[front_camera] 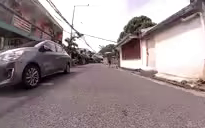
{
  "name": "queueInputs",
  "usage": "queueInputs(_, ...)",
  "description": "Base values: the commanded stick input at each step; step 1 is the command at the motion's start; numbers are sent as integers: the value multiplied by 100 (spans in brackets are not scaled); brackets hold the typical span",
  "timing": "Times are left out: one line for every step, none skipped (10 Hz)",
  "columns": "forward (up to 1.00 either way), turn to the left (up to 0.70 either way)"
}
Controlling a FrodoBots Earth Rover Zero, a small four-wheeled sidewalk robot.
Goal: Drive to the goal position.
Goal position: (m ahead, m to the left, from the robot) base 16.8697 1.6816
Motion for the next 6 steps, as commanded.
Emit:
queueInputs(50,7)
queueInputs(50,7)
queueInputs(50,7)
queueInputs(50,7)
queueInputs(50,7)
queueInputs(50,7)
